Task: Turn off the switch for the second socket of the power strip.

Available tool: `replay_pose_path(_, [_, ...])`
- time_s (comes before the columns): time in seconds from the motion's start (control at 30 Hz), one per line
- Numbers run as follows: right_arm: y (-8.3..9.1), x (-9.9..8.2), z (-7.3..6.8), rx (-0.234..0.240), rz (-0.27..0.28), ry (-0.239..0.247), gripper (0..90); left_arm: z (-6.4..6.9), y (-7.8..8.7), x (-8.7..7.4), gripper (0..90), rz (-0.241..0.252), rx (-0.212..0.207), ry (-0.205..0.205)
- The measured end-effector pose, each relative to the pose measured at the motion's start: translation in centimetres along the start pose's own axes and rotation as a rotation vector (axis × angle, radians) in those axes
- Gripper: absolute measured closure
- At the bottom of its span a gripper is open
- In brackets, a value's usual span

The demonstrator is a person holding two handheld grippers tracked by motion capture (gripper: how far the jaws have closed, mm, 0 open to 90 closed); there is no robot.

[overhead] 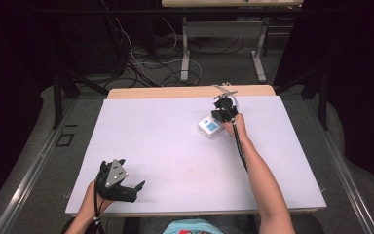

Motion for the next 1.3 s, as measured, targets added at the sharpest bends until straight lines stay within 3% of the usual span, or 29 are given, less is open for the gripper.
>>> replay_pose_path(0.6, [0.0, 0.0, 0.06, -0.002, 0.004, -0.001, 90.0, 0.01, 0.02, -0.01, 1.8, 0.002, -0.003, 0.016])
replay_pose_path(0.73, [0.02, -0.07, 0.03, 0.006, 0.006, -0.028, 90.0, -0.08, 0.01, -0.01, 1.8, 0.0, 0.004, 0.004])
replay_pose_path(1.0, [0.03, -0.15, 0.07, 0.008, 0.024, -0.031, 90.0, -0.02, 0.0, -0.02, 1.8, 0.002, -0.003, 0.011])
replay_pose_path(1.3, [0.02, -0.07, -0.06, -0.008, 0.018, -0.005, 90.0, -0.02, -0.01, -0.05, 1.8, 0.001, 0.0, 0.014])
Point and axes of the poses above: each handheld gripper's, and its own axes: y roughly backward along the jaws, x roughly out of its top, z roughly to its right, the point moved 7 cm from there along -y, roughly forward along the jaws, and after that the axes turned 5 degrees about x, right-handed, at the moved point
